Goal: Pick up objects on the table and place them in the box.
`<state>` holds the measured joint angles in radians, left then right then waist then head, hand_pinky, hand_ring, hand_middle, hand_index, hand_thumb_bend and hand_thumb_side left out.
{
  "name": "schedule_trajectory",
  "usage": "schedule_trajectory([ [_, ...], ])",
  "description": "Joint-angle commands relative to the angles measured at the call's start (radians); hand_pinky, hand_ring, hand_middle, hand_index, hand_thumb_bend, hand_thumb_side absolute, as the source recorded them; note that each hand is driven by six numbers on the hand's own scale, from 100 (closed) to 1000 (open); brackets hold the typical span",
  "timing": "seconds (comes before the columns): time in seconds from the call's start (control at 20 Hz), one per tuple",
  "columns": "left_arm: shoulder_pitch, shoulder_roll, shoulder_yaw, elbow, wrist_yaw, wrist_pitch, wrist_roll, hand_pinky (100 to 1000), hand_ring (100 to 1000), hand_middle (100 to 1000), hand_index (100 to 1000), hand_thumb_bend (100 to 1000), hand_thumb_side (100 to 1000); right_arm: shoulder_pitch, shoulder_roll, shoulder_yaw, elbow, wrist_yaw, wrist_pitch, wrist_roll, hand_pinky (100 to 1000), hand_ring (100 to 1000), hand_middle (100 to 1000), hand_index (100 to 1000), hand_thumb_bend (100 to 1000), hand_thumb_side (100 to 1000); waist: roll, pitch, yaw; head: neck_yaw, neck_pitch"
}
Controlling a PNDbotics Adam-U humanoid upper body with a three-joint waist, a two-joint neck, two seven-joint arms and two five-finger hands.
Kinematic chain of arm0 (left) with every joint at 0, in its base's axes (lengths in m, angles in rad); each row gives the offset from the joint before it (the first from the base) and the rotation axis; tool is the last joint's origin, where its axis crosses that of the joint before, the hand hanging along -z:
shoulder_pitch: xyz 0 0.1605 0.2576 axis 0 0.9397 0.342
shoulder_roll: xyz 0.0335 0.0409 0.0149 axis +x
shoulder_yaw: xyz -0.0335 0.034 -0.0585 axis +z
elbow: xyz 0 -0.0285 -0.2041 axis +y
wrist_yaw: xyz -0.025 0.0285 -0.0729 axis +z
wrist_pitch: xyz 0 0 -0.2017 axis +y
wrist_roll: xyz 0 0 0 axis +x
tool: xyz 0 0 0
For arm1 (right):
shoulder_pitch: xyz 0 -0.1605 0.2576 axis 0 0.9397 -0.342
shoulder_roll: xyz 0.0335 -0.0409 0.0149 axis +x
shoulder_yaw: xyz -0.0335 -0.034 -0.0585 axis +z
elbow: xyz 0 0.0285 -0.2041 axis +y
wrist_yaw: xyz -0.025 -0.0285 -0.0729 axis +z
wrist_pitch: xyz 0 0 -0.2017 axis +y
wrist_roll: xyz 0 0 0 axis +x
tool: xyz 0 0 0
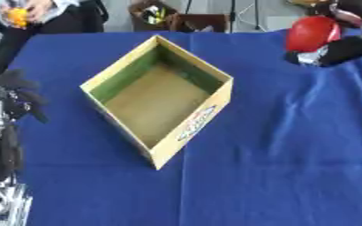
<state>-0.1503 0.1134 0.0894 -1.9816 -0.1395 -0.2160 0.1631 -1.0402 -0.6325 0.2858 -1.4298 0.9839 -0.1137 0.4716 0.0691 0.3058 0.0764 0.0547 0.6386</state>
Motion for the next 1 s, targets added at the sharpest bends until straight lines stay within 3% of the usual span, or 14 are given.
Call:
schedule_trajectory([
  [0.05, -0.003, 0.017, -0.006, -0.018, 0.006, -0.001, -0.005, 288, 479, 549, 761, 100, 925, -0.061, 0.047, -0.005, -0.009, -0.008, -0.001, 0.006, 398, 400, 294, 445, 213, 837, -0.005, -0.027, 0.006, -0.009, -0.004],
  [0.45, -0.004, 0.016, -0.011, -0.018, 0.011, 0.000, -0.010, 287, 479, 550, 761, 100, 925, -0.163, 0.232, 0.005, 0.053, -0.028, -0.013, 0.040, 397, 389, 286, 446, 288, 797, -0.010, -0.026, 0.034, -0.031, -0.009],
  [1.0, -0.017, 0.013, -0.019, -0.018, 0.020, -0.001, -0.020, 288, 480, 551, 761, 100, 927, -0.208, 0.429, 0.034, 0.182, 0.055, -0.070, 0.044, 395, 385, 281, 443, 270, 760, -0.020, -0.010, 0.068, -0.059, -0.020],
])
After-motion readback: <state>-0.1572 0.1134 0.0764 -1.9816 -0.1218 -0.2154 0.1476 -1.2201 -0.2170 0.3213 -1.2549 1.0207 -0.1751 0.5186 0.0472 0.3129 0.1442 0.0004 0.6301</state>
